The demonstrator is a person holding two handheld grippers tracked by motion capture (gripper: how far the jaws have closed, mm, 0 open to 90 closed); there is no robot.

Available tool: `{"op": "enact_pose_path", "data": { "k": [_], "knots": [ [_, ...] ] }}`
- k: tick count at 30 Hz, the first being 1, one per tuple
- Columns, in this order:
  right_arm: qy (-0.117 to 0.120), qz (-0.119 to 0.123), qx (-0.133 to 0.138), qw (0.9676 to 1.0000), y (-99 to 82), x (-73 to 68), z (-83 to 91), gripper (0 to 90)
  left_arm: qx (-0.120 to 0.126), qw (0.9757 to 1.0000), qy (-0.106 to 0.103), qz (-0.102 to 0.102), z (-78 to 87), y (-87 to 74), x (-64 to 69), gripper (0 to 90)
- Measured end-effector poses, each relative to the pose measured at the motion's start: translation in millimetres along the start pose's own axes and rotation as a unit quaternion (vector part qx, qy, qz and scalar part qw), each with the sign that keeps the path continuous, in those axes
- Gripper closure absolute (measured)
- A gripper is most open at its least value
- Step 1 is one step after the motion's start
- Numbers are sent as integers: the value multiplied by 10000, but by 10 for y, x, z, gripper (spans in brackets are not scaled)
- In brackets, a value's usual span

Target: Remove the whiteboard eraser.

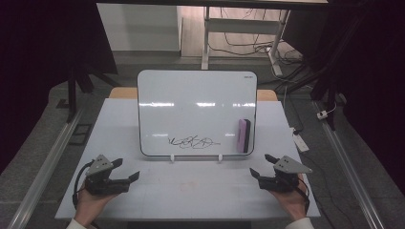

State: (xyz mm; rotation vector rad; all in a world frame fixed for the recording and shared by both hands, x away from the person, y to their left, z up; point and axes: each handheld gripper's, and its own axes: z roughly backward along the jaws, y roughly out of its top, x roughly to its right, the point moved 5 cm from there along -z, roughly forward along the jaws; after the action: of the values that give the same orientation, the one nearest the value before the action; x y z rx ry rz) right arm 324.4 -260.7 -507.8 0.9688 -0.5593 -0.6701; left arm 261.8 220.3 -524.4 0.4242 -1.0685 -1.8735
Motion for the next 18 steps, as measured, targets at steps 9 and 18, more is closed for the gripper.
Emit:
{"op": "enact_pose_path", "data": {
  "k": [9, 18],
  "knots": [
    [-130, -40, -132, 9998, -41, 8, -21, 238, 11, 10000, 15, 0, -8, -1, 4, 179],
    [-68, -91, -125, 9999, -19, -27, -13, 245, -47, 10000, 14, -23, -37, 9, -2, 180]
  ]
}}
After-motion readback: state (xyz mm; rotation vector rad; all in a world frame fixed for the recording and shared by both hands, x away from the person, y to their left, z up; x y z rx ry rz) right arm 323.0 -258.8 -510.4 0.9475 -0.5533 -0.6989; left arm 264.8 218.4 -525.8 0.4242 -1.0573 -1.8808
